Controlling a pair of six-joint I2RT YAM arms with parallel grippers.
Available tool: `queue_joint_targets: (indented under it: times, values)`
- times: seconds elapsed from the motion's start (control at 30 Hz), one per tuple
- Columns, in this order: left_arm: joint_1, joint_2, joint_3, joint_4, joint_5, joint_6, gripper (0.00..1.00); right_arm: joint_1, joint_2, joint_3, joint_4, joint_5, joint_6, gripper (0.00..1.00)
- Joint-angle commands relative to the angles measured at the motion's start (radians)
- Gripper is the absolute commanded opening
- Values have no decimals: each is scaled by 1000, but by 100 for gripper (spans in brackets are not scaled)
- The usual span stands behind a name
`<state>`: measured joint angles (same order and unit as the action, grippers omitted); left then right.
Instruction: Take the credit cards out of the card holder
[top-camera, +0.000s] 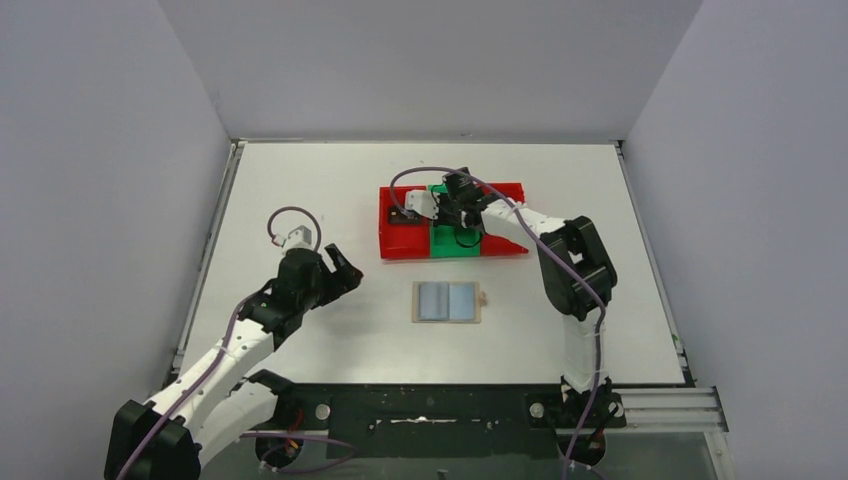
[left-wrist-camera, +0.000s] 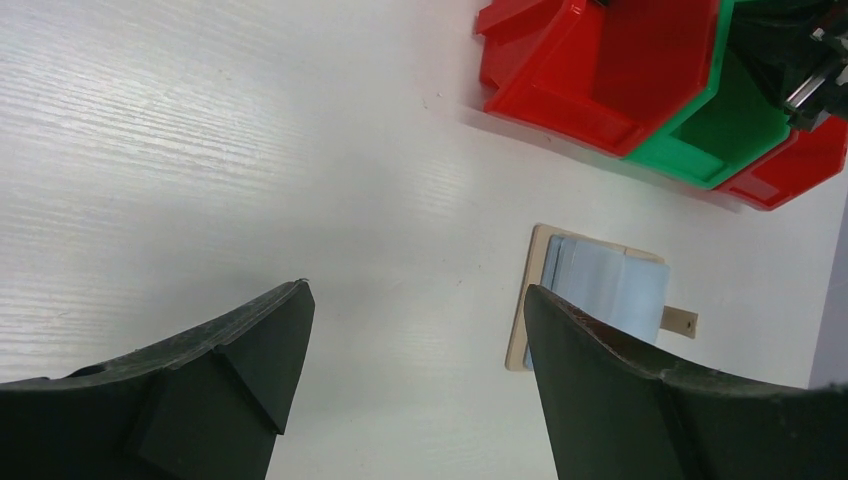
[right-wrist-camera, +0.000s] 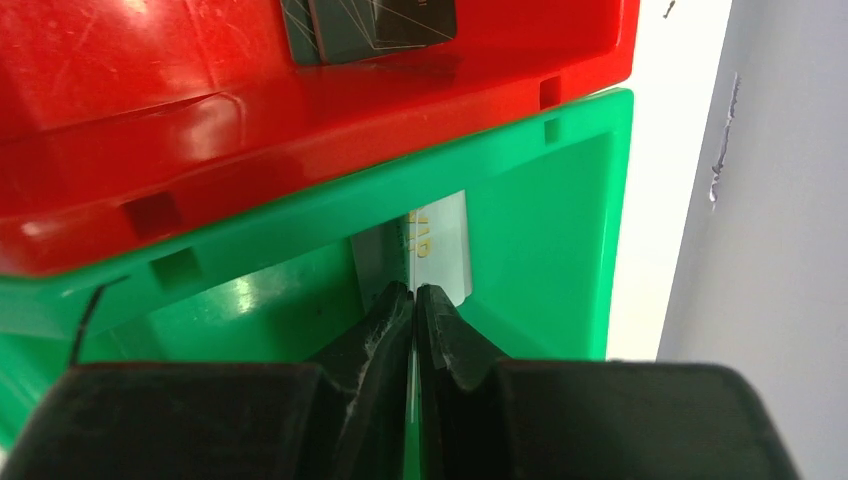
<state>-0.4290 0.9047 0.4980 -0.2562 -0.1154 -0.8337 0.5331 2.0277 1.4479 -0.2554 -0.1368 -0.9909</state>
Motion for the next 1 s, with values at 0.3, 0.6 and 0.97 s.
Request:
queue_joint_targets:
  times: [0.3,0.6,0.97]
  values:
    - [19,-17,5,14,22,27,78,-28,41,23,79,30,-78,15]
    - [22,-14,-1,14,39,26,78,-43,11,30,24,-32,-58,31]
    - [24,11,6,28,67,25,78,-59,-92,39,142,-43,327,45]
